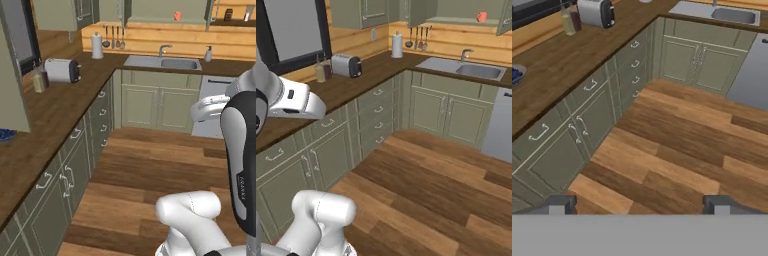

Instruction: Gather all objects into one cabinet and sort the glasses and bowls to opposite sides.

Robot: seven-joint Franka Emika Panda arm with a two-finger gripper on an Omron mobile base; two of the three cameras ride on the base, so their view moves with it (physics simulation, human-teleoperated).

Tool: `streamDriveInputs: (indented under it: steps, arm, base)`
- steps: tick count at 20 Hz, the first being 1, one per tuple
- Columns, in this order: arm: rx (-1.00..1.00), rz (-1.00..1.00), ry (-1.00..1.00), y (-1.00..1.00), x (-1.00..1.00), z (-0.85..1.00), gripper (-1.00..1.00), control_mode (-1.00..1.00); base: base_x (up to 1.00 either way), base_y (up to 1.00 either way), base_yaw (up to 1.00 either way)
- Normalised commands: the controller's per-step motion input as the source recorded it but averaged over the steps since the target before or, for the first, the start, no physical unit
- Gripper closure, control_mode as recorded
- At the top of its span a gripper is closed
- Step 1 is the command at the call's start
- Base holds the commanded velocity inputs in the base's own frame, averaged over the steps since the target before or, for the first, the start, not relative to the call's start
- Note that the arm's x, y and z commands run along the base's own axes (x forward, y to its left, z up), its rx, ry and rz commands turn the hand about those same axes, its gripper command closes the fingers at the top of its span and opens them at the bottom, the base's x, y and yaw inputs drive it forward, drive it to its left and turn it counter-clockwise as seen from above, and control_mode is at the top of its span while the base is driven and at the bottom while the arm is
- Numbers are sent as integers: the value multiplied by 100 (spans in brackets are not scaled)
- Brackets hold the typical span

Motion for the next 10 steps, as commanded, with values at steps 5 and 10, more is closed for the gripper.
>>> streamDriveInputs:
  steps: [5,10]
  arm:
    - [0,0,0,0,0,0,-100,100]
    - [0,0,0,0,0,0,-100,100]
  base:
    - [92,-15,-6]
    - [80,-11,-5]
